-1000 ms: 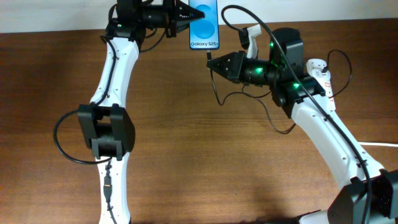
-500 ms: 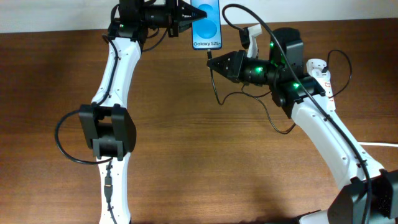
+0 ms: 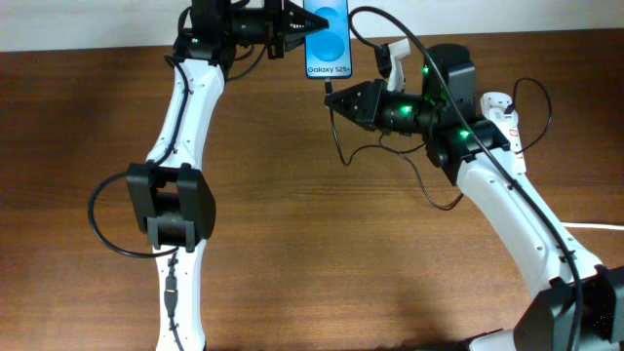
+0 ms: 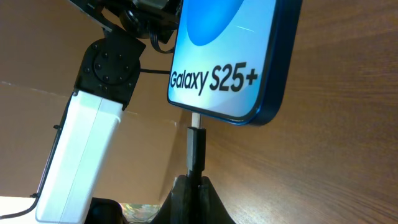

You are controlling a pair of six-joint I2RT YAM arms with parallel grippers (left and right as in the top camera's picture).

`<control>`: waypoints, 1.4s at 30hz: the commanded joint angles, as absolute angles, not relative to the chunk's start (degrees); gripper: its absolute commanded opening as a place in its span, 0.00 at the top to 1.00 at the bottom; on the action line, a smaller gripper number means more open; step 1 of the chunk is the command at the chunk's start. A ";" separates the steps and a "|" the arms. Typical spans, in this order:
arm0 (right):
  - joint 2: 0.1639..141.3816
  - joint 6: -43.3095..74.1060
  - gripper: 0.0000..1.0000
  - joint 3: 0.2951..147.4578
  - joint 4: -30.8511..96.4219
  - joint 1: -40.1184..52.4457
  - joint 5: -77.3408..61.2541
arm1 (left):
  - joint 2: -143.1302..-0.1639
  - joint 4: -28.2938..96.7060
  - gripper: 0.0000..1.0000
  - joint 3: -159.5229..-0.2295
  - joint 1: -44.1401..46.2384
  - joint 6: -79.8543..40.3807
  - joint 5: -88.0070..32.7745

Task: Plug charger to phone and switch on socket
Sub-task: 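Push the plug upward into the phone's port with the right gripper, then open the right gripper and pull it back from the plug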

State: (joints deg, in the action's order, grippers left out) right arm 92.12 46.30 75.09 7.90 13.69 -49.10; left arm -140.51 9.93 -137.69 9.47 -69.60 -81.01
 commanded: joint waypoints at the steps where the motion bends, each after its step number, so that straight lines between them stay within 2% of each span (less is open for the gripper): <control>1: 92.42 45.95 0.96 75.42 7.68 13.74 -47.92 | -140.14 9.41 1.00 -138.43 9.45 -68.51 -83.83; 16: 92.42 45.52 0.96 75.37 9.76 11.97 -47.70 | -140.14 9.41 1.00 -138.43 8.84 -68.51 -84.66; 42: 92.44 47.22 0.96 75.40 3.57 11.97 -41.30 | -140.14 9.43 1.00 -138.43 12.71 -68.51 -86.87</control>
